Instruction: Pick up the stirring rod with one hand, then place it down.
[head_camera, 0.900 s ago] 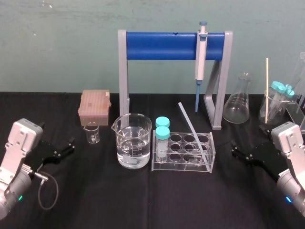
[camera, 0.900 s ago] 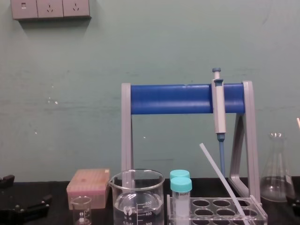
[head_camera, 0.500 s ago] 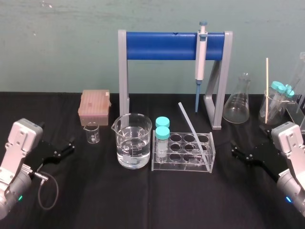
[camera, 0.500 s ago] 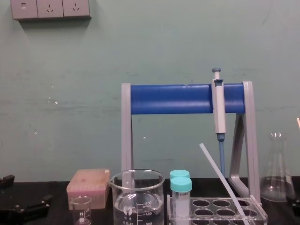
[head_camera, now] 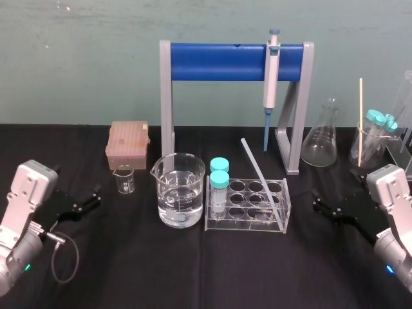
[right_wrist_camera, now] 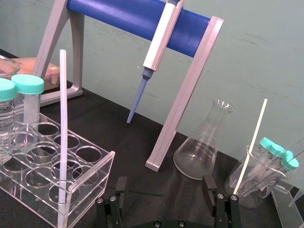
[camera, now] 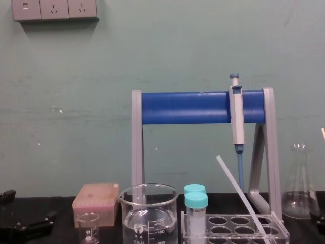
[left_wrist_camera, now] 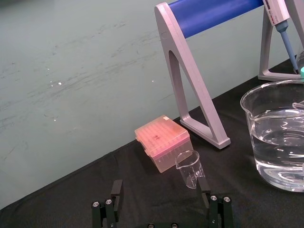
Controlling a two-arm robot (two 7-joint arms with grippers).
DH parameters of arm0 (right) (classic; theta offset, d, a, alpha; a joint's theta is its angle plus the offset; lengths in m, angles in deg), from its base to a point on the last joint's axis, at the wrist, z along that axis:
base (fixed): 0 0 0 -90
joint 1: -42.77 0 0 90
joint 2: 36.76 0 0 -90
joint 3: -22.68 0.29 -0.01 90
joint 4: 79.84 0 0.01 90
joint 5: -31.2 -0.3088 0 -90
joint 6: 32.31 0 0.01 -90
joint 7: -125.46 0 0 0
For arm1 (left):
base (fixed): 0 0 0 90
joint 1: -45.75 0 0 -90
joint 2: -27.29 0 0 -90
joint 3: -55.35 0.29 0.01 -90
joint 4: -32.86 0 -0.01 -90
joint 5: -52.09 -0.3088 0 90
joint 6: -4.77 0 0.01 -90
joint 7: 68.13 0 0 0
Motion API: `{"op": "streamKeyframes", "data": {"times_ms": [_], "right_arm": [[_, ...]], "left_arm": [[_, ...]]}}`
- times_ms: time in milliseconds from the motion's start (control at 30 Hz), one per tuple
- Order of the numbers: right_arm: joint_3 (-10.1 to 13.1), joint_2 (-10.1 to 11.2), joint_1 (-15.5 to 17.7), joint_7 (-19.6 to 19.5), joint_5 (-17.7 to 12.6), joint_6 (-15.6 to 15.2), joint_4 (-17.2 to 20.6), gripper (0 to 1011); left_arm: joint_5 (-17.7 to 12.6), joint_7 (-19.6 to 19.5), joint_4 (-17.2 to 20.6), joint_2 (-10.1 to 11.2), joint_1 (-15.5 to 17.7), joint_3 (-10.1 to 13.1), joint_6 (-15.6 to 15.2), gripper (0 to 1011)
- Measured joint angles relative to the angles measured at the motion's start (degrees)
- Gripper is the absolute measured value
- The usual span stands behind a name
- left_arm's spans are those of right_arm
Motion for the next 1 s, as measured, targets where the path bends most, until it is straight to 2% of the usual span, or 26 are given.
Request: {"op": "streamKeyframes", "data": {"times_ms": [1000], "right_arm": [[0.0, 0.0, 0.0, 0.0, 0.0, 0.0, 0.0, 1000]], "left_arm": [[0.0, 0.0, 0.0, 0.0, 0.0, 0.0, 0.0, 1000]]}}
